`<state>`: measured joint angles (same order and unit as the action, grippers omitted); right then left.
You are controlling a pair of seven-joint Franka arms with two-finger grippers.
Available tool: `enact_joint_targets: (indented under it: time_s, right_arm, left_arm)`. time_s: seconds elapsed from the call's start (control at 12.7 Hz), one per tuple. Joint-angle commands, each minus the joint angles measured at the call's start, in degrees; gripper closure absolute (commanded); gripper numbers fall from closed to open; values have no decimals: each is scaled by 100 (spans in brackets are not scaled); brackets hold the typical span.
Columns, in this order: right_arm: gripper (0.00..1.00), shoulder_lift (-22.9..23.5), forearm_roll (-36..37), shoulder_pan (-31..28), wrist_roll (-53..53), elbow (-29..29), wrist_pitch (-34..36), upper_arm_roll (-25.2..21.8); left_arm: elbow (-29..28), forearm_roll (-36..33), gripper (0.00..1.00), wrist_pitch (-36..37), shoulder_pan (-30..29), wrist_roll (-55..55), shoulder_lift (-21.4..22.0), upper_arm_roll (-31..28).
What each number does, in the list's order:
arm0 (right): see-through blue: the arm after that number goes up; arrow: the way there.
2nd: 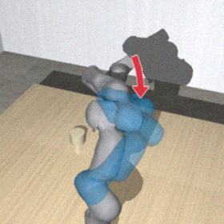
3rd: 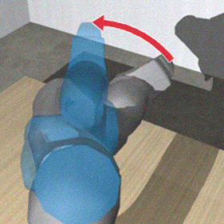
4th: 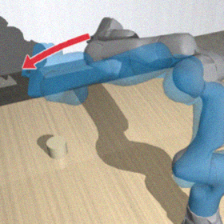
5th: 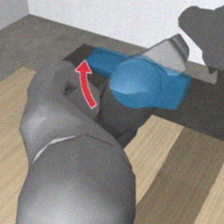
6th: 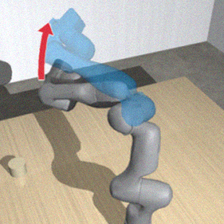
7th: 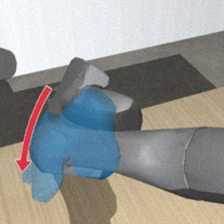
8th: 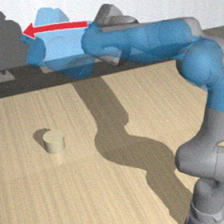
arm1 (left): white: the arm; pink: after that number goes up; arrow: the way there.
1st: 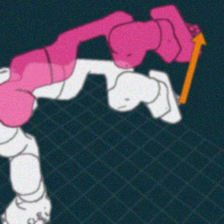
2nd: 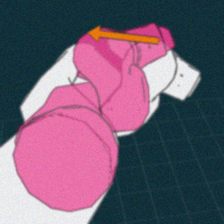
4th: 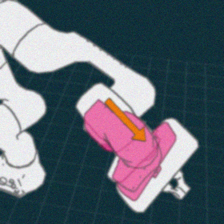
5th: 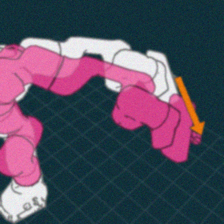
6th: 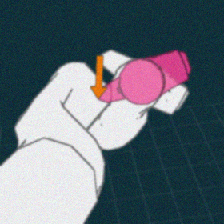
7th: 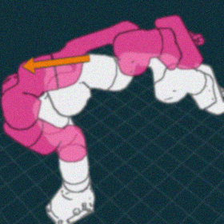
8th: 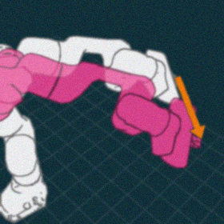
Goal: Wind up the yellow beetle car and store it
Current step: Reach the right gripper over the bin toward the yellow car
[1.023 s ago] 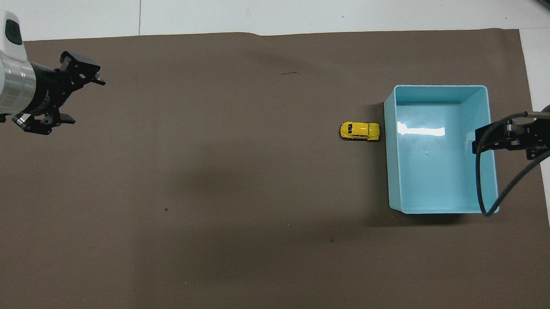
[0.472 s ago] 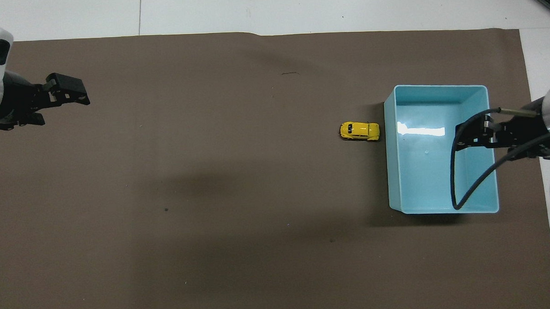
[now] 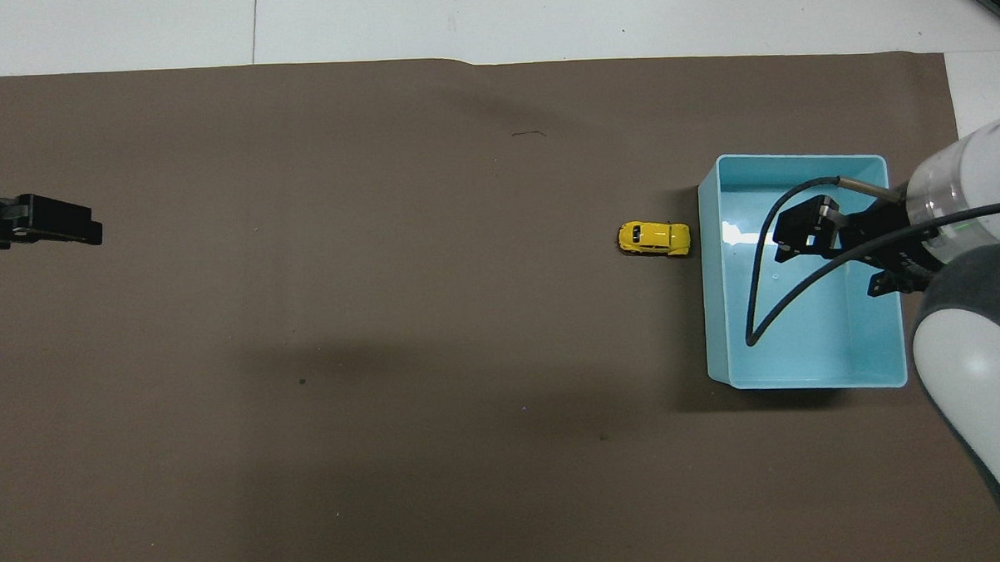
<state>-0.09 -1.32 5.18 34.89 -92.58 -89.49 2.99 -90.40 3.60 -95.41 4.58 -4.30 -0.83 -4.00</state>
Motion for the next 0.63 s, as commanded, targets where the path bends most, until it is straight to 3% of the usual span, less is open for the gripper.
enact_joint_targets:
  time_s: [0.0, 0.24, 0.55]
  right_arm:
    - [0, 17, -167, 88, 788, -93, -183, 0]
    - [0, 158, -158, 149, 1422, -93, -253, 0]
    - [0, 325, -149, 307, 2590, -137, -543, 0]
  left_arm:
    - [48, -393, 0, 390, -54, -133, 206, 48]
    - [268, -439, 0, 909, 7, -115, 223, 127]
    - [242, -378, 0, 744, -1, -89, 276, 136]
